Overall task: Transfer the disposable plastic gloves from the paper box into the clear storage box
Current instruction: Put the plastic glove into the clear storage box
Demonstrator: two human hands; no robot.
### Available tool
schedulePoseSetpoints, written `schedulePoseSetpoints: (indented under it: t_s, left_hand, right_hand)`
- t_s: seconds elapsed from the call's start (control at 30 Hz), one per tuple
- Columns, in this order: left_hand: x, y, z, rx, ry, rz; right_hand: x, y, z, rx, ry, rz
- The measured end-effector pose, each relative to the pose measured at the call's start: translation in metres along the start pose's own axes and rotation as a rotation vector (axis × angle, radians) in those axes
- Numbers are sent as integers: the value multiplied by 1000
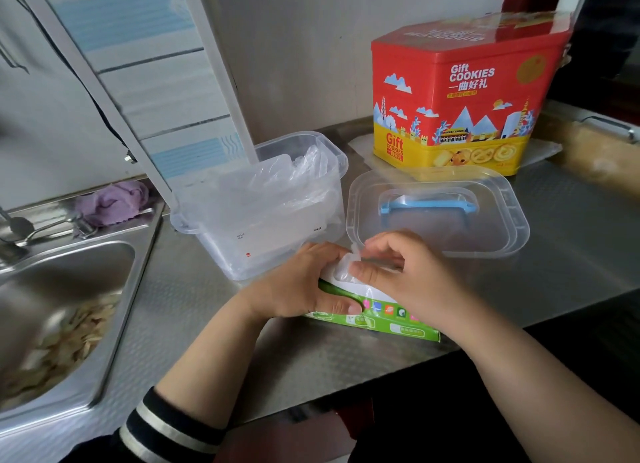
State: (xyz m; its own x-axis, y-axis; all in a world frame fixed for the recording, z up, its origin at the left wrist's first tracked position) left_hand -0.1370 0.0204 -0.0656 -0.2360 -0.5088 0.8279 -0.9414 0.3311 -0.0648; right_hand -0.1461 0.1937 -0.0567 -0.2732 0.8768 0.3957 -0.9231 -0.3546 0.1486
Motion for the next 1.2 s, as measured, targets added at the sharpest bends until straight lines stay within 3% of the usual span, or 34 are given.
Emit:
schedulePoseSetpoints:
  t_s: [0.17,0.27,0.47,0.53,0.7,0.8,0.93,1.0,1.2]
  left_hand:
    - [0,-1,0,3,-4,-4]
    - [-1,-1,-4,0,27,8]
    - [-1,-2,-8,22,55,-18]
    - [-1,-5,-10,34,70,15]
    - [4,-8,-15,-60,114,-41]
    - [10,-14,-21,-137,117,-105]
    - [49,-16,-30,-85,-526,-326]
    - [69,-15,-31,-45,-687,-486]
    - [95,-22,-96,-144,-492,-620]
  right_hand:
    - [1,-4,11,34,-69,47]
    - [-1,-2,10,88,-75,-53]
    - [3,-7,34,144,741,-143]
    - [12,-5,45,189,839,-191]
    - [26,-7,56,294,755,-344]
    - [29,-8,52,351,639,-350]
    - [29,-7,49,432,412,-343]
    - [27,-7,48,458,365,-341]
    - [22,-8,52,485,243,-363]
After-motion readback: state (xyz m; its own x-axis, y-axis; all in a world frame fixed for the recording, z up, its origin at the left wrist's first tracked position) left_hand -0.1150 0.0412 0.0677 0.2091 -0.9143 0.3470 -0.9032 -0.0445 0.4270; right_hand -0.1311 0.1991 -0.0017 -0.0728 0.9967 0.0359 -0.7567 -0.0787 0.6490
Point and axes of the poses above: each hand's wrist, its own y-axis towards the middle knuckle, its own x-axis out of the back of the hand, z = x × y, the point moved 4 cm from there along y, towards the middle knuckle, and after that the axes turned 2 degrees about y, right-handed, at the moved point
